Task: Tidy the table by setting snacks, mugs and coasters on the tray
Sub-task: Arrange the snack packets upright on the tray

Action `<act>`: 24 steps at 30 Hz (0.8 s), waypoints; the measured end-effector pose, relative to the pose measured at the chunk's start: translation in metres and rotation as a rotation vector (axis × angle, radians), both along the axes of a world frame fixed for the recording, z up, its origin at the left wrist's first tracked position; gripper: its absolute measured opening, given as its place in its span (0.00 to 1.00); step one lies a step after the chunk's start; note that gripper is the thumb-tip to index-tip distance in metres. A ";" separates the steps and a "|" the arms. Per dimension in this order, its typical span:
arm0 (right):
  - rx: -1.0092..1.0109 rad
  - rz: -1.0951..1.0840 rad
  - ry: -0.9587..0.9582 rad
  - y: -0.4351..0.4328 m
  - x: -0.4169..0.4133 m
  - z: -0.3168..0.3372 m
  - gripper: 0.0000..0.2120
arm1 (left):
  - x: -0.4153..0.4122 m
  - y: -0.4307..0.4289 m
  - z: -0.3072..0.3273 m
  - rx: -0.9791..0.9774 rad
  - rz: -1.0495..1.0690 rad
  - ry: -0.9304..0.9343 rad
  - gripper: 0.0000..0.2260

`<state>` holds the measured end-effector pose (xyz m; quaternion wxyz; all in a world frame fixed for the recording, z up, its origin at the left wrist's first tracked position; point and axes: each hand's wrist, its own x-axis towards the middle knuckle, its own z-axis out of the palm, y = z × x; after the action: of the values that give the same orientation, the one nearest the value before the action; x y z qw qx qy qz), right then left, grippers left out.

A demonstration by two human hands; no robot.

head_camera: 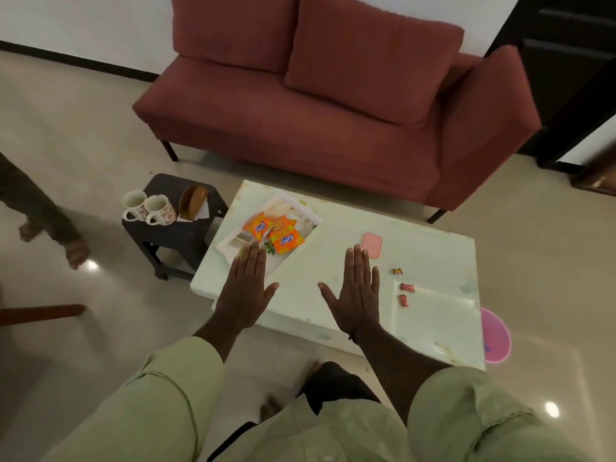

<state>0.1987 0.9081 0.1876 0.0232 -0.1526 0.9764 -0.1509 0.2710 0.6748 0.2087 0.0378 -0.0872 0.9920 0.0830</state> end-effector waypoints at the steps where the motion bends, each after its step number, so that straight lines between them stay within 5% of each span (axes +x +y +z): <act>1: 0.004 0.006 -0.003 -0.009 -0.003 -0.002 0.42 | -0.002 -0.010 -0.003 0.007 0.010 -0.006 0.37; 13: -0.036 -0.112 -0.222 -0.115 -0.064 -0.042 0.43 | -0.082 -0.118 -0.029 0.107 -0.023 -0.135 0.36; 24: -0.417 -0.554 -0.897 -0.213 -0.129 -0.096 0.38 | -0.172 -0.200 -0.106 0.145 -0.142 -0.321 0.29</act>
<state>0.0699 0.6950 0.0915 0.3647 0.1872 0.8240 -0.3911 0.0989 0.4753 0.1022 0.2078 -0.0262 0.9682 0.1366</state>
